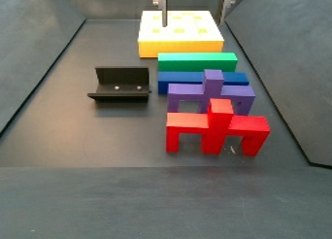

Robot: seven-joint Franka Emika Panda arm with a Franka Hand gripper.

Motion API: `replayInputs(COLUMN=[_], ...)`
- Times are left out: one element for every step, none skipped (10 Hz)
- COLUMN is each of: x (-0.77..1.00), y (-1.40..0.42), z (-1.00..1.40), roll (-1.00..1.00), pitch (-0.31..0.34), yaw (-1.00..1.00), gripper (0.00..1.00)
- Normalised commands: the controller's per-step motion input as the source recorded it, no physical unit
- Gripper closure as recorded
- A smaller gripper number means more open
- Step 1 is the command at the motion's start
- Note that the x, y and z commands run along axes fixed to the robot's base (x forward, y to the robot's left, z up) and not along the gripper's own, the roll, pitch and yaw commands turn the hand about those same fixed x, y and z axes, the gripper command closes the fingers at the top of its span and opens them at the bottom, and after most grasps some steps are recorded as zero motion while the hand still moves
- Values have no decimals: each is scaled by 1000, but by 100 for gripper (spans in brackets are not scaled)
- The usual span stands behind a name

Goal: Pick up the green object. Move up. Move to above the board. Insert the green object.
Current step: Pick up the green object.

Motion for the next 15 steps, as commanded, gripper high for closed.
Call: replayInputs(x=[0,23,137,0,0,0,0,0,0,69,0,0,0,-23,-60], y=[0,0,-263,-306,-383,-440,-357,-403,-523,-663,-617,-494,-243,-157,-71], z=[-17,-111,-174,-214,-74,0,0,0,0,-14,-103,-171,-331,-523,-683], roll=[0,-49,-53,-184,-181,-169,-280,-280,-194,-120,-83,-60,-34,0,0], pitch=[0,0,36,0,-77,-110,-187,-200,-147,-53,-123,-134,-113,-19,-4], yaw=[0,-29,-337,-551,-640,-623,-580,-529,-511,-354,-531,-669,-889,-929,-980], gripper=[0,0,0,0,0,0,0,0,0,0,0,0,0,0,0])
